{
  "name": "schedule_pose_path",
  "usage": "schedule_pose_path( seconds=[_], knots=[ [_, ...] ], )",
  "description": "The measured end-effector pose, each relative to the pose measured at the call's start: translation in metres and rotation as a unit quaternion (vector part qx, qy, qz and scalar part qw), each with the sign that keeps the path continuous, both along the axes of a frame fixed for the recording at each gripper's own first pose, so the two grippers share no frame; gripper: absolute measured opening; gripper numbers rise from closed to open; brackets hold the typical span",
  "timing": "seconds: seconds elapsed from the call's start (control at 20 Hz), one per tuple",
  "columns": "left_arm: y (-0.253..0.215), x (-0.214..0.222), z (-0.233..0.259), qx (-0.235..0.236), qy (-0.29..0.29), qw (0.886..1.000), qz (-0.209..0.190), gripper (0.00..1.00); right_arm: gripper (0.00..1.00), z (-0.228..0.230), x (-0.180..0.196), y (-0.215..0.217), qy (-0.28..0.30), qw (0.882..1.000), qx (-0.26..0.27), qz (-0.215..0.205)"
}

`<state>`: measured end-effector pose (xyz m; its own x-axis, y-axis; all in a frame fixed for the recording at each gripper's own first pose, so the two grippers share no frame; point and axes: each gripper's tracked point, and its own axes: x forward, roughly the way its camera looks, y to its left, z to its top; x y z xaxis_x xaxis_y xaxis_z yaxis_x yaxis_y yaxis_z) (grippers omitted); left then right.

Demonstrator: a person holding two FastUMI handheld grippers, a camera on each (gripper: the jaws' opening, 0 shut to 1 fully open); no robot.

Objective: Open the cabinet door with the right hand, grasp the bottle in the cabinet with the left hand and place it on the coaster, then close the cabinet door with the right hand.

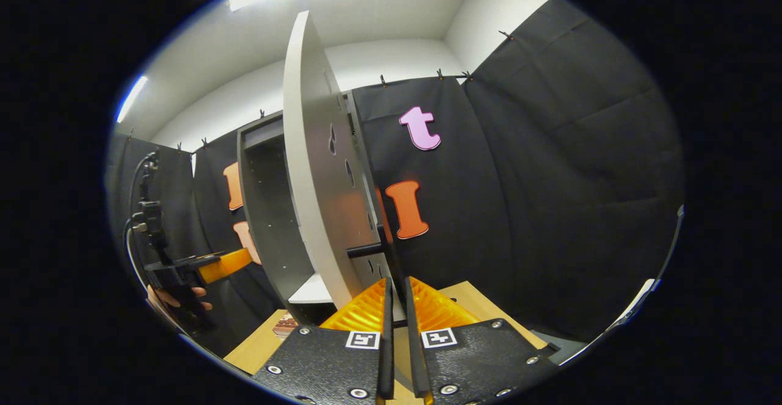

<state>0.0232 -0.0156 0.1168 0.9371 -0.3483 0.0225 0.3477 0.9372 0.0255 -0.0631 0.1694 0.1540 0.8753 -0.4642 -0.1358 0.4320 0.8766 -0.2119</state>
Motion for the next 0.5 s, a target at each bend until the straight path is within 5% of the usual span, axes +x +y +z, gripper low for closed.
schedule_pose_path(
  seconds=[0.15, 0.25, 0.5],
  knots=[
    [-0.016, 0.022, -0.009, 0.002, -0.001, 1.000, -0.018, 0.93, 0.11, 0.026, -0.008, 0.004, -0.019, 0.999, -0.035, -0.001],
    [-0.021, 0.039, -0.016, 0.005, 0.002, 1.000, -0.023, 0.90, 0.33, 0.041, -0.014, 0.007, -0.023, 0.997, -0.070, -0.006],
    [-0.029, 0.084, -0.031, 0.005, 0.012, 0.999, -0.035, 0.90, 0.51, 0.074, -0.012, 0.006, -0.068, 0.992, -0.104, -0.029]
  ],
)
